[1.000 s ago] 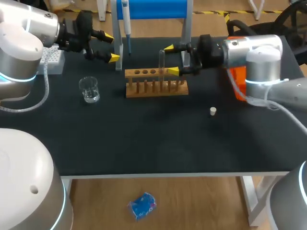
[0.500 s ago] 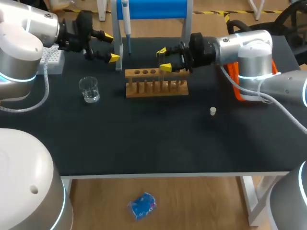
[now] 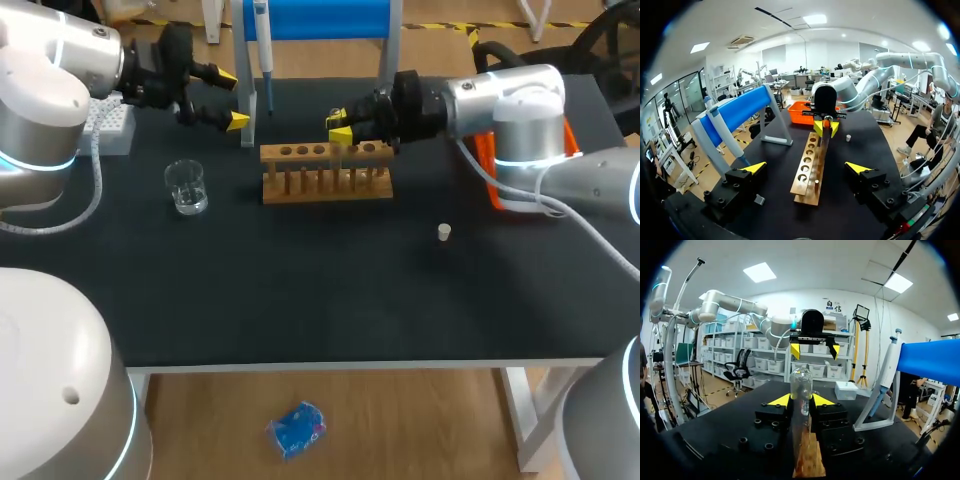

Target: Invert the test tube, pick up the pipette, mount the tip to pipette, aspirate from beaker and dispense into the tube, eject the tip, return the pipette, and cap with the stopper.

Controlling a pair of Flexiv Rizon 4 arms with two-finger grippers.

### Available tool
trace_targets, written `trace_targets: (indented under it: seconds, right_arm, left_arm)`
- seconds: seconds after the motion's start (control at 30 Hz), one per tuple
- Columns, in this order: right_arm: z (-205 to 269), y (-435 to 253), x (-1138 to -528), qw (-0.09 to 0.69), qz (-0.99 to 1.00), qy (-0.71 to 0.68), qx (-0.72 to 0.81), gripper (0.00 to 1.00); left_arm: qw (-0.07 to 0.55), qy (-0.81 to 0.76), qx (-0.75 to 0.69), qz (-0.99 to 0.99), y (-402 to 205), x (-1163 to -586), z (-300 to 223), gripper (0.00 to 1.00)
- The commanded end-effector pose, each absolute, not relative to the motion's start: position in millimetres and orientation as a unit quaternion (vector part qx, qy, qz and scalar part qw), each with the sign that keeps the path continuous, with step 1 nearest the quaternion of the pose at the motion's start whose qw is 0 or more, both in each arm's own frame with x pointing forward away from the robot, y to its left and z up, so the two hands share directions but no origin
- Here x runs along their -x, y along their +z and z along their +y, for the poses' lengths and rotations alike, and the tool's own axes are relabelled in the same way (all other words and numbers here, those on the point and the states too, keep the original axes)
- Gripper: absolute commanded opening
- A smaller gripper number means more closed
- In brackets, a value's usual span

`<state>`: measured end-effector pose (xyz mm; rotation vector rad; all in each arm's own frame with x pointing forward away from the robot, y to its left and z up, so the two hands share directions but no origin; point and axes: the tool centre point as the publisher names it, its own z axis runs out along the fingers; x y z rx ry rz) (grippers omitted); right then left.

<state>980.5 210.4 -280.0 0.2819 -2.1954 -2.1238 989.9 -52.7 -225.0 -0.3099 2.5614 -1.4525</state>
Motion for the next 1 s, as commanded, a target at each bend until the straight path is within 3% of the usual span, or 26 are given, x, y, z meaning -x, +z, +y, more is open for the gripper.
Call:
trace_targets:
  seconds: [0.03, 1.0]
  right_arm:
    - [209, -281, -979, 0.034, -0.716, -0.691, -0.091, 0.0]
    - [204, -265, -981, 0.048, -0.706, -0.702, -0.079, 0.0]
  left_arm:
    - [0.091, -0.488, 0.105, 0.862, -225, -989, -53, 1.0]
    - [0.091, -0.488, 0.105, 0.862, -225, -989, -53, 1.0]
